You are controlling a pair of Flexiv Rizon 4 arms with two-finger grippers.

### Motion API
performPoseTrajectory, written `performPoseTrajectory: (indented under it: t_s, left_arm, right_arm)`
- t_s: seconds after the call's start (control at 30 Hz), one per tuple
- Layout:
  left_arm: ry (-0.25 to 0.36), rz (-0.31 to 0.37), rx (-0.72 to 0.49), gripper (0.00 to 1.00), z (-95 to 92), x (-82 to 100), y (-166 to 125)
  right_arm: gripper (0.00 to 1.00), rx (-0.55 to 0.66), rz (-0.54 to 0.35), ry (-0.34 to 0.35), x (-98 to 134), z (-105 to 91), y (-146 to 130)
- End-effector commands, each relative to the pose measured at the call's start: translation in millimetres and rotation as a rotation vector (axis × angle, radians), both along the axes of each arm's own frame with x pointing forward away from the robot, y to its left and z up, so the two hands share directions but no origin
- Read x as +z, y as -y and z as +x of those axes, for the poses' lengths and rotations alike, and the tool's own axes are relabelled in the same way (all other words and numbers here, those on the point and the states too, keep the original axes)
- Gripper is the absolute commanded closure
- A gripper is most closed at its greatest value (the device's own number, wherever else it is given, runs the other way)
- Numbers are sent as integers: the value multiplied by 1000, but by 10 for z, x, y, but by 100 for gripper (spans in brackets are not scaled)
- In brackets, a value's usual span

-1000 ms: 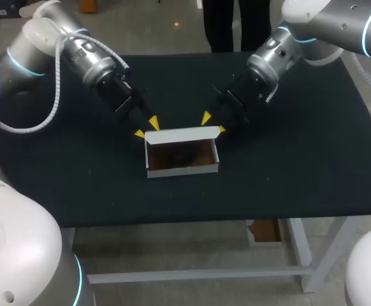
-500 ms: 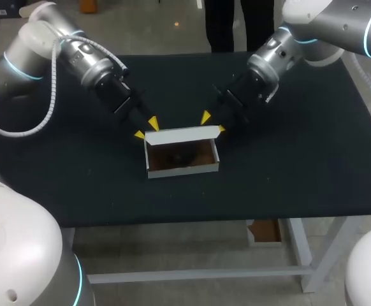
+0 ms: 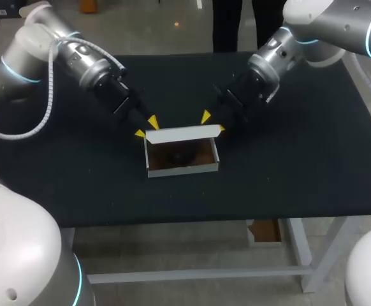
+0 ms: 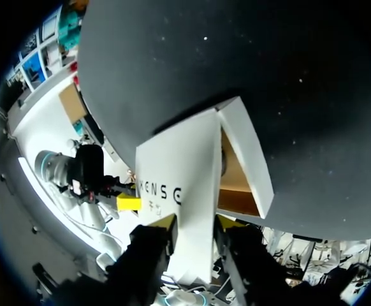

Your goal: Assemble the packaging by folding the flat box into shape, placing the metal phone stand inside, and closing the box properly

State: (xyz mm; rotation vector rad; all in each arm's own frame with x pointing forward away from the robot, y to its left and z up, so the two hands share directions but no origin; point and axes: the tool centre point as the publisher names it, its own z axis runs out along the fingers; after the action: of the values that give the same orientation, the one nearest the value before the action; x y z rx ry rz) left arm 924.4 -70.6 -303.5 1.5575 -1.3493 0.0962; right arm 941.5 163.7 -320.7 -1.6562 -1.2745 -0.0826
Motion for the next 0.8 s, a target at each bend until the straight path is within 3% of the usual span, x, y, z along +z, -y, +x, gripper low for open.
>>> performPoseTrajectory:
  t_s: [0.03, 0.8]
  left_arm:
    - [-5, -17, 8, 63, 2, -33, 59]
    - [4, -30, 27, 65, -15, -78, 62]
  right_arm:
    - [60, -7, 3, 4, -8, -25, -74]
    - [60, -19, 3, 12, -27, -70, -61]
